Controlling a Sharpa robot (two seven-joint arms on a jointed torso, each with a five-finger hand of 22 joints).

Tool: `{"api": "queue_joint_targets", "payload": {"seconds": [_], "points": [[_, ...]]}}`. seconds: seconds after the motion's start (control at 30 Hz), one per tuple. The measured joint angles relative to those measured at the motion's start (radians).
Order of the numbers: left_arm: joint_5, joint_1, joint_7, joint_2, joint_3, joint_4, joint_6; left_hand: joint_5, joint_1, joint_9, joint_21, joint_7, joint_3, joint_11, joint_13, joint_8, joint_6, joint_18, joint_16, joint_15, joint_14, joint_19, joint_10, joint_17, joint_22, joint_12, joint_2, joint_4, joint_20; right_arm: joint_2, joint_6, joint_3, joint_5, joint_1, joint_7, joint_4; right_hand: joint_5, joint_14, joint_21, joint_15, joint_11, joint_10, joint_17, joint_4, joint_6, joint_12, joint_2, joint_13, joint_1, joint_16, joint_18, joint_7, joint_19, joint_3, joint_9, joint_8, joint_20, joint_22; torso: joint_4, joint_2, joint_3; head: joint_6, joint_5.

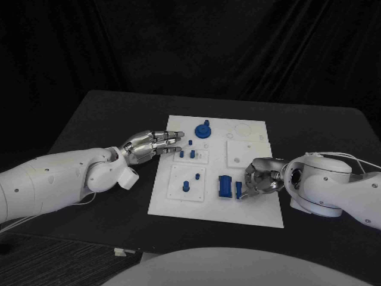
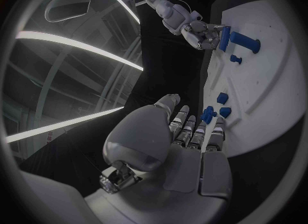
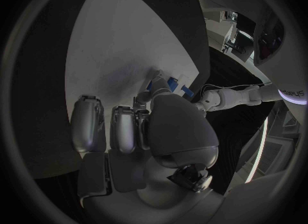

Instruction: Assemble the parts on the task board

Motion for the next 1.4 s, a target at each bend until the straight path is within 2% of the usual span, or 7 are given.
{"api": "queue_joint_targets", "payload": {"seconds": [0.43,0.8,0.97,1.07,1.17,1.27,1.4], "points": [[0.000,-0.001,0.011,-0.022,0.000,0.021,-0.003,0.004,-0.014,0.005,0.004,0.009,0.023,0.011,0.002,0.016,0.031,0.000,0.007,0.004,0.004,0.007,0.011,0.002,0.000,0.011,-0.043,-0.035,0.000,-0.078,-0.067,-0.004,0.000,0.015,0.025,0.025,0.000,0.000,-0.021,0.000,0.000,0.000,0.000,0.024,-0.012,0.000,-0.026,0.000,-0.026,-0.009,0.000,-0.001,0.000,-0.040,-0.013,-0.024,0.000,0.000,-0.0002,0.000,0.0000,0.000,-0.014],[0.000,-0.001,0.092,-0.044,0.000,0.053,-0.048,-0.010,-0.068,0.009,0.008,0.001,-0.052,0.007,0.002,0.032,0.077,0.000,0.012,-0.018,0.006,0.008,0.029,0.002,-0.015,0.016,-0.086,0.054,-0.006,-0.120,-0.316,-0.002,0.239,0.124,0.216,-0.017,0.093,-0.060,-0.508,0.018,0.021,-0.022,-0.519,0.190,-0.021,-0.142,0.024,0.000,-0.138,-0.409,0.089,0.026,-0.148,-0.073,-0.233,-0.273,0.020,-0.026,-0.0019,-0.007,-0.0014,0.000,-0.029],[0.000,-0.001,0.131,-0.050,0.000,0.071,-0.087,-0.122,-0.026,-0.006,-0.008,-0.079,-0.166,-0.025,-0.001,-0.011,-0.035,0.000,-0.016,-0.052,-0.020,-0.027,0.005,-0.006,-0.055,-0.036,-0.114,0.200,-0.046,-0.105,-0.437,-0.001,0.496,0.127,0.452,-0.066,0.125,-0.204,-0.904,0.079,0.075,-0.365,-0.843,0.188,-0.017,-0.676,0.076,-0.363,-0.190,-0.802,0.118,0.078,-0.297,-0.143,-0.365,-0.378,0.075,-0.228,-0.0099,-0.014,-0.0027,0.000,-0.012],[-0.002,-0.001,0.143,-0.052,0.000,0.080,-0.116,-0.198,0.013,-0.015,-0.016,-0.133,-0.226,-0.050,-0.007,-0.033,-0.089,0.000,-0.036,-0.082,-0.044,-0.053,-0.021,-0.013,-0.087,-0.067,-0.119,0.250,-0.077,-0.100,-0.484,-0.001,0.638,0.113,0.614,-0.090,0.119,-0.440,-1.119,0.210,0.196,-0.629,-0.983,0.194,-0.102,-0.991,0.082,-0.607,-0.167,-1.049,0.098,0.173,-0.480,-0.166,-0.489,-0.495,0.163,-0.393,-0.0153,-0.018,-0.0026,0.000,-0.007],[-0.016,-0.001,0.152,-0.056,0.000,0.084,-0.153,-0.262,0.015,-0.018,-0.021,-0.138,-0.271,-0.109,-0.010,-0.039,-0.113,0.000,-0.036,-0.126,-0.046,-0.066,-0.044,-0.015,-0.114,-0.094,-0.120,0.252,-0.121,-0.098,-0.491,-0.002,0.742,0.095,0.753,-0.114,0.093,-0.637,-1.221,0.302,0.284,-0.795,-1.079,0.196,-0.211,-1.162,0.051,-0.768,-0.151,-1.195,0.060,0.182,-0.638,-0.158,-0.594,-0.608,0.224,-0.515,-0.0177,-0.022,-0.0019,0.000,-0.005],[-0.042,-0.001,0.158,-0.058,0.000,0.084,-0.193,-0.311,0.009,-0.018,-0.029,-0.147,-0.301,-0.157,-0.015,-0.039,-0.118,0.000,-0.036,-0.161,-0.047,-0.075,-0.060,-0.015,-0.135,-0.121,-0.117,0.252,-0.166,-0.095,-0.477,-0.003,0.804,0.078,0.853,-0.129,0.045,-1.116,-1.268,0.250,0.169,-1.125,-1.209,0.199,-0.380,-1.337,-0.100,-0.916,-0.239,-1.397,0.023,0.087,-1.261,-0.060,-0.701,-0.729,0.239,-1.007,-0.0185,-0.023,-0.0010,0.000,-0.006],[-0.094,-0.001,0.163,-0.057,0.000,0.083,-0.260,-0.352,-0.012,-0.018,-0.029,-0.181,-0.319,-0.203,-0.020,-0.039,-0.112,0.000,-0.036,-0.188,-0.048,-0.076,-0.073,-0.016,-0.138,-0.151,-0.133,0.252,-0.217,-0.087,-0.438,-0.002,0.849,0.053,0.964,-0.144,0.040,-1.361,-1.287,0.209,0.070,-1.313,-1.271,0.205,-0.469,-1.415,-0.165,-1.037,-0.247,-1.457,0.023,-0.005,-1.443,-0.060,-0.787,-0.792,0.240,-1.214,-0.0198,-0.023,-0.0002,0.000,-0.005]]}}
